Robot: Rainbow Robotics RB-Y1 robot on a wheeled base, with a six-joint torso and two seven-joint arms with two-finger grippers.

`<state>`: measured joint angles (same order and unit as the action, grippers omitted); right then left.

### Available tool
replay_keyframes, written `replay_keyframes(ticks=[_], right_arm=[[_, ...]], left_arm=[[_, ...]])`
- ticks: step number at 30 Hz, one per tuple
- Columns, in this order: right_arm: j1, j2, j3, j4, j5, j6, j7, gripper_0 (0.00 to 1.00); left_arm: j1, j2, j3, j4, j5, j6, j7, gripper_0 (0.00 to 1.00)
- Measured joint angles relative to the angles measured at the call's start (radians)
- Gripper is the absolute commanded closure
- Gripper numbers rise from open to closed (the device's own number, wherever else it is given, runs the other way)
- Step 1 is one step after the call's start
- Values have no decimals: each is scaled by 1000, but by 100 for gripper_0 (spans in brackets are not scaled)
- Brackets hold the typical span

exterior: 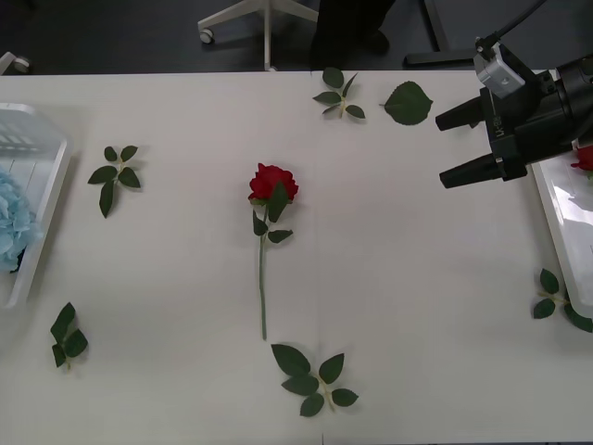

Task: Place the red flowers into the right box and the blue flowers into the left box. If a person shows an open palm, hand one flower to the person first, then continue sorting.

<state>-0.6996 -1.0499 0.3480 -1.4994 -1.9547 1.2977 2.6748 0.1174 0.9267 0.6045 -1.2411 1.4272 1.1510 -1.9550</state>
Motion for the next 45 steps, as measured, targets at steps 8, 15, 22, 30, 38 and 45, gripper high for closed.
replay_keyframes(ticks=[8,15,22,30,38,45], right_arm=[[0,0,0,0,0,0,0,3],[0,0,0,0,-1,0,0,3],[0,0,0,0,-2,-1,0,2],[1,0,0,0,-8,-2,0,2],[1,-1,0,-1,-9,-4,0,3],[2,-1,0,-2,-10,-9,0,2]], left_arm=[[0,0,-37,7,-53,-57,-1,3],[0,2,-43,8,31,-66,-2,0],[0,33,9,4,198,67,-17,0],[0,49,32,-145,200,113,-9,0],[-5,41,-38,-391,39,129,260,0],[-79,-68,-190,-617,-214,160,442,0]])
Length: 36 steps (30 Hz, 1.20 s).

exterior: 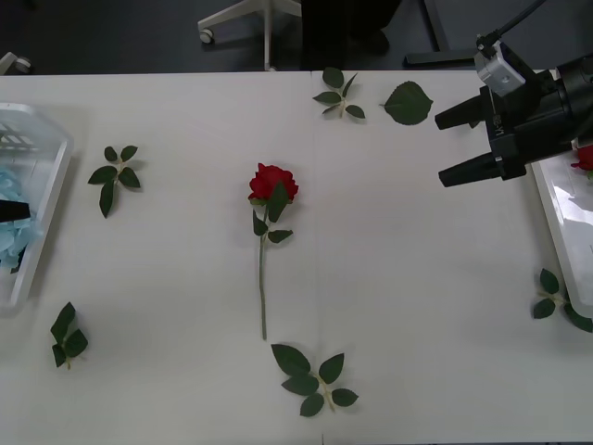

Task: Place the red flowers into the right box and the blue flowers into the left box. If a person shows an open palm, hand one flower to the person first, then continue sorting.

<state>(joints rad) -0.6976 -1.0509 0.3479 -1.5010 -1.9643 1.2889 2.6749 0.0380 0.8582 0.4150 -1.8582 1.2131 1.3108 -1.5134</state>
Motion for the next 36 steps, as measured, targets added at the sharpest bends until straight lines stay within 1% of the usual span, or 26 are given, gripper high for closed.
replay_keyframes(ticks=[3,6,13,16,23,27,36], right_arm=[[0,0,0,0,0,-1,0,3],[0,0,0,0,0,-1,0,3],[0,0,0,0,0,-2,0,3],[0,0,0,0,0,-3,0,2],[0,0,0,0,0,-5,0,3],[1,0,0,0,0,-5,0,3],[1,0,0,0,0,-6,0,2]], left_arm=[[-27,-66,-69,-57,-92,0,1,0],[-37,-132,-109,-89,-168,0,20,0],[-41,-243,-125,-118,-198,0,66,0],[-47,-256,-178,-140,-241,-14,66,0],[-82,-258,-377,-151,-335,-87,66,0],[-112,-261,-460,-151,-374,-90,68,0],[-174,-292,-543,-151,-405,-91,126,0]])
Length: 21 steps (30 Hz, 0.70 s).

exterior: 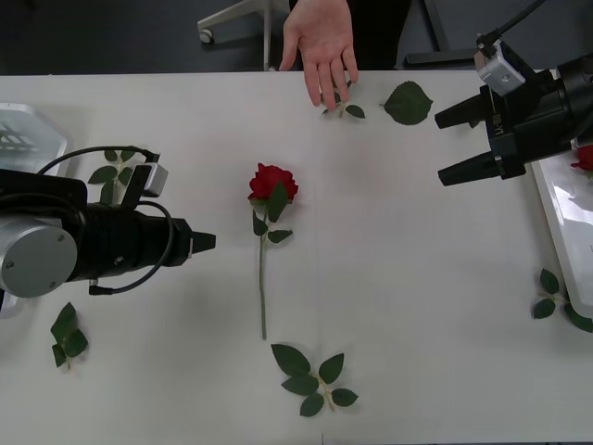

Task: Place the red flowers into the right box and the blue flowers into the left box. If a person shows an open palm, hand one flower to the person first, then continue sorting.

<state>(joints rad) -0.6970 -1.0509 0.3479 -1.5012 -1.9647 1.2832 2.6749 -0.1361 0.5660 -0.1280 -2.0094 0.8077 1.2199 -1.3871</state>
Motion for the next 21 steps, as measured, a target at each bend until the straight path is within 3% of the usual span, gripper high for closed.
replay_keyframes(ticks=[8,21], right_arm=[[0,0,0,0,0,-1,0,3],[0,0,0,1,-18,-4,0,3]], left_arm=[[-86,-78,-90,68,-116,0,0,0],[-259,-142,-287,300,-216,0,53,0]])
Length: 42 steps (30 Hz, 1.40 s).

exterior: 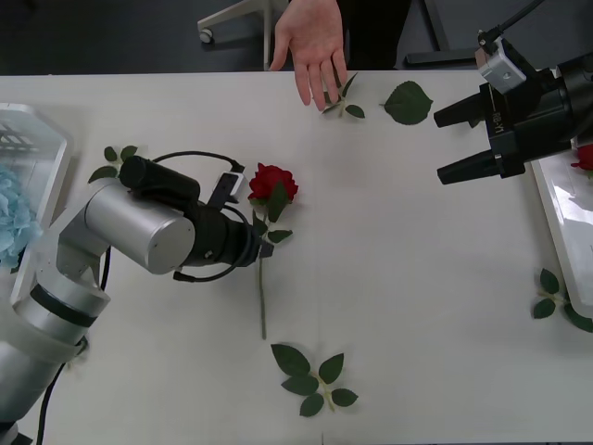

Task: Place the red flowers into the right box and the blue flowers into the left box. If a person shows an open palm, hand one flower to the person first, then continue sorting.

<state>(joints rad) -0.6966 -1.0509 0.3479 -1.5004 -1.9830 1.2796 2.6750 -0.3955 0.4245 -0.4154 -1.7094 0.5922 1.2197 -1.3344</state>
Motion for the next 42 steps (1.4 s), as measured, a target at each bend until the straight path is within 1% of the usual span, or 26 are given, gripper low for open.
replay_keyframes(ticks=[7,11,18,21,26,28,29,30,31,32,42], right_arm=[[0,0,0,0,0,0,0,2],[0,0,0,0,0,-1,0,2],[2,0,0,0,0,-1,0,2],[6,0,0,0,0,-1,0,3],[8,0,0,0,0,-1,0,2],[8,0,0,0,0,-1,0,3],[8,0,0,0,0,-1,0,3],[8,0,0,0,0,-1,0,2],[8,0,0,0,0,-1,0,3],[8,0,0,0,0,-1,0,3],[8,0,0,0,-1,-1,0,3]], left_arm=[[-59,-40,-42,79,-19,0,27,0],[-88,-62,-83,123,-78,0,42,0],[-117,-75,-175,144,-186,12,253,0],[-125,-84,-186,152,-207,41,261,0],[-150,-114,-186,213,-213,47,261,0],[-160,-122,-186,222,-224,49,261,16],[-162,-125,-186,225,-226,49,261,35],[-163,-127,-186,226,-227,49,261,45],[-163,-128,-186,226,-228,49,261,73],[-163,-128,-186,227,-228,49,261,99],[-163,-130,-195,244,-297,49,259,100]])
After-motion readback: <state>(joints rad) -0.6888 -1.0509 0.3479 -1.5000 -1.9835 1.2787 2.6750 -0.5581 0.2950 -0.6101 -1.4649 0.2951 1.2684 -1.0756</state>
